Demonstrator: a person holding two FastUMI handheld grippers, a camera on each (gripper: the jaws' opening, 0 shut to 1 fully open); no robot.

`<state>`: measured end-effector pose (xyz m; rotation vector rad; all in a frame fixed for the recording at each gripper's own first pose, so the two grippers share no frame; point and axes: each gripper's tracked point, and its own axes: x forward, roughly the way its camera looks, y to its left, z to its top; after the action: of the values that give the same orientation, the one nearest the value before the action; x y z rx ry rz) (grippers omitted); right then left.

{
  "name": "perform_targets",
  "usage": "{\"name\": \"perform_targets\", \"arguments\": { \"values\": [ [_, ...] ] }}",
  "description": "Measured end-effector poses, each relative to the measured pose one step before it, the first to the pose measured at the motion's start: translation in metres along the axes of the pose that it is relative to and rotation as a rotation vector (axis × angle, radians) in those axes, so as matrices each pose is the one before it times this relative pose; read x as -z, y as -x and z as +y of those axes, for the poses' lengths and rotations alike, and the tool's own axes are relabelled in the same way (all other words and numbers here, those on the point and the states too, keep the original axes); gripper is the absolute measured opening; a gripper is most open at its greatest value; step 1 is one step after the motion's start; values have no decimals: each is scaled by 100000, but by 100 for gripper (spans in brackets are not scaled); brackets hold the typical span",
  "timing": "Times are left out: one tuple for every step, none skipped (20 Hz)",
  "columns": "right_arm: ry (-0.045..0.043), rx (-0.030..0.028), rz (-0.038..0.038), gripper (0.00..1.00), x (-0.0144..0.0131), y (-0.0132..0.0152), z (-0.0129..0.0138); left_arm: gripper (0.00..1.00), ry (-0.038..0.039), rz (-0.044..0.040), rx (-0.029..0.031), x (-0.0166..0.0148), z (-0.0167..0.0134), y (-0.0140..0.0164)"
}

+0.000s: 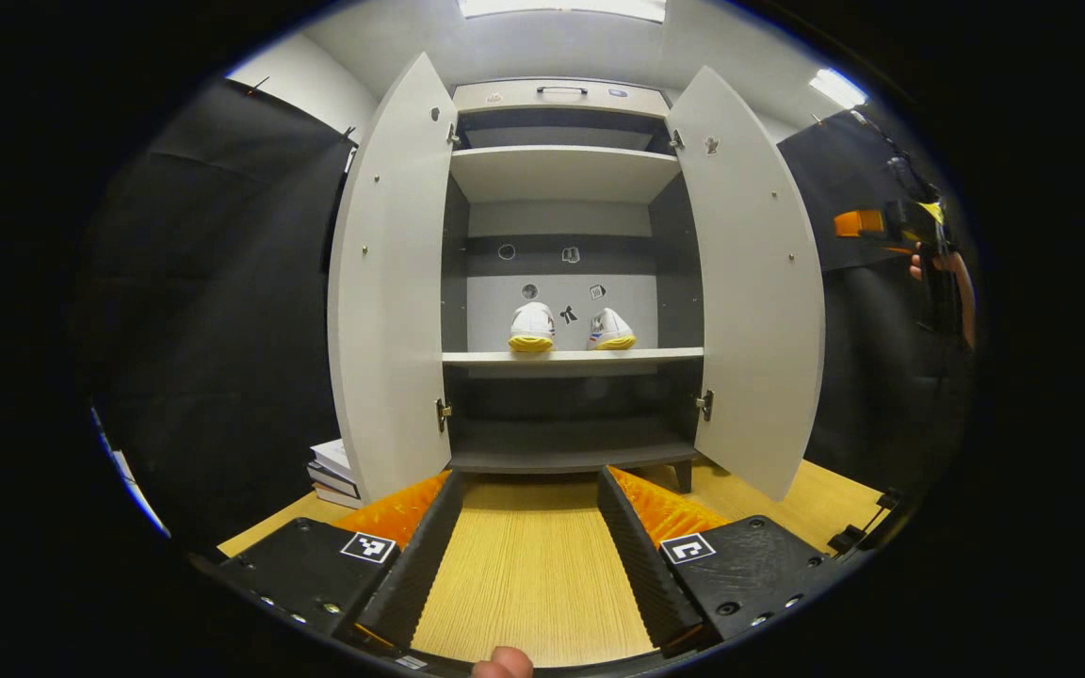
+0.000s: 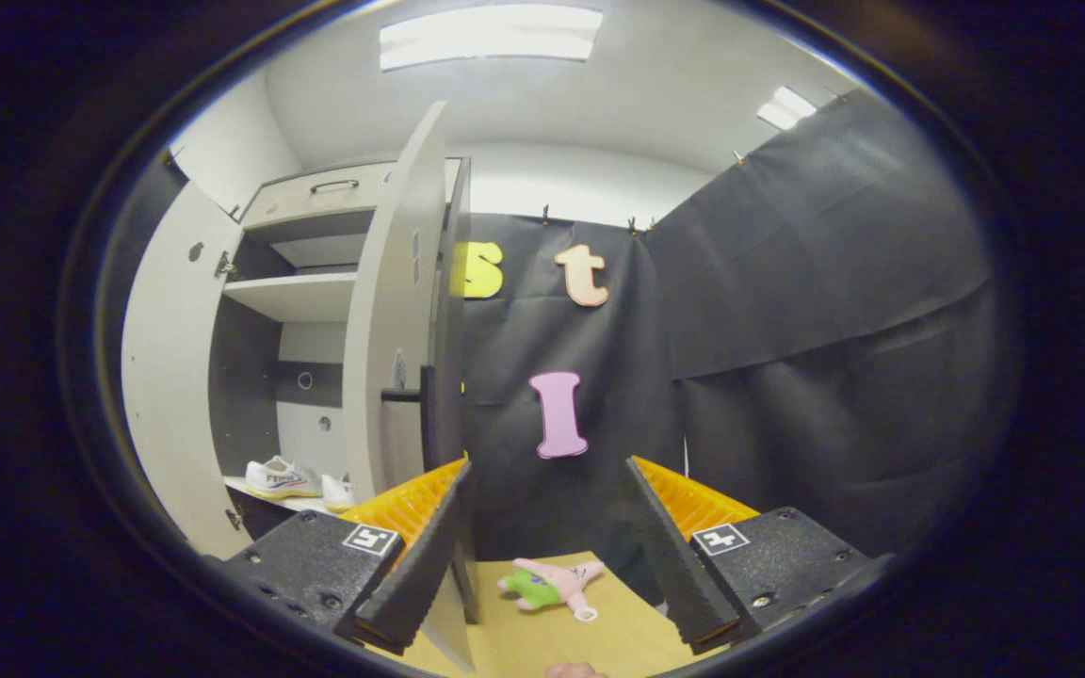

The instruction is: Grab one shoe with the right hand and put it into the shoe cabinet, grab the other shoe with the left hand and put it into the shoe cabinet; then close the right door with the right hand and the left door with the left hand.

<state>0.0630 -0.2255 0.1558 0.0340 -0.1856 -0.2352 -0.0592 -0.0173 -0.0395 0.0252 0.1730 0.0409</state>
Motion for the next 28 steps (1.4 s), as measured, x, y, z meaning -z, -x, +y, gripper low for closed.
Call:
{"name": "perform_targets", "arguments": {
  "values": [
    [-1782, -377, 1596, 98, -232, -1116, 141, 87, -306, -67, 70, -27, -35, -110],
    [-1695, -219, 1671, 99, 125, -1385, -77, 86, -146, 136, -209, 41, -38, -81],
    [-1321, 243, 1269, 99, -136, -935, -361, 86, -28, 276, -199, 102, 19, 37],
    [-911, 347, 830, 99, 112, -1031, -417, 86, 12, 459, -32, 112, -52, 24],
    [-335, 445, 1191, 99, 98, -892, -297, 86, -11, 445, -158, 139, 74, -41],
    [-48, 1023, 646, 98, 284, -692, -431, 87, -134, 57, -237, 57, 95, -53],
    [357, 647, 468, 99, 141, -597, -221, 87, -164, 3, -381, -12, 81, 50],
    [330, 230, 436, 99, 248, -438, 97, 86, -85, 296, -182, 93, 0, -13],
    [71, 272, 587, 99, 182, -436, -61, 87, 81, 255, -98, 99, 103, -133],
    [-191, -303, 717, 99, 305, -308, 139, 86, 288, 337, 57, 47, -5, -102],
    [-586, -411, 613, 99, 166, -176, 199, 87, 399, 357, 96, 92, -92, 51],
    [-562, -582, 504, 99, 79, -156, 171, 87, 154, 273, 69, 66, -91, -6],
    [-701, -637, 597, 99, 123, -25, 50, 87, -184, -53, -114, -11, 21, -6],
    [-1116, -870, 458, 99, 215, 92, 113, 87, -332, 62, 49, -34, 10, -62],
    [-1057, -930, 258, 99, 86, 1, 370, 86, -282, -84, 248, 13, -26, 13],
    [-2, -475, 31, 99, 96, -29, 462, 87, -257, -275, 126, -34, 10, -4],
    [58, -527, 284, 99, -9, -101, 267, 87, -217, -252, 84, -74, 1, -28],
    [-174, -1311, 577, 95, 124, -20, 375, 87, -53, -5, 180, 7, -45, -40],
    [103, -1308, 978, 95, 81, 173, 532, 87, -29, -109, -21, -20, 4, 44],
    [537, 1081, -860, 98, -159, 133, -74, 87, -82, -269, 143, -71, -23, -21],
    [1637, 1846, -451, 95, -116, -5, -307, 87, -58, -293, -6, -33, 28, 13],
    [787, 745, -1104, 95, -190, 126, 57, 87, -208, -243, 285, -47, -8, -18],
    [826, 40, -37, 95, -36, 30, 171, 87, 5, -63, 474, -29, -14, -6],
    [619, -671, -515, 96, -91, 64, 285, 87, 316, -31, 358, 12, -49, -1],
    [873, 311, 340, 88, 28, 71, 205, 87, -60, 21, 327, -14, -85, 18],
    [339, 216, -276, 96, 10, 205, 108, 87, -371, -107, 58, -25, 18, -21],
    [326, -79, -114, 96, -71, 223, 413, 87, -399, -221, -59, -16, 87, -9],
    [143, -784, -191, 96, 67, 146, 767, 87, -307, -492, 37, -49, 23, -8]
  ]
}}
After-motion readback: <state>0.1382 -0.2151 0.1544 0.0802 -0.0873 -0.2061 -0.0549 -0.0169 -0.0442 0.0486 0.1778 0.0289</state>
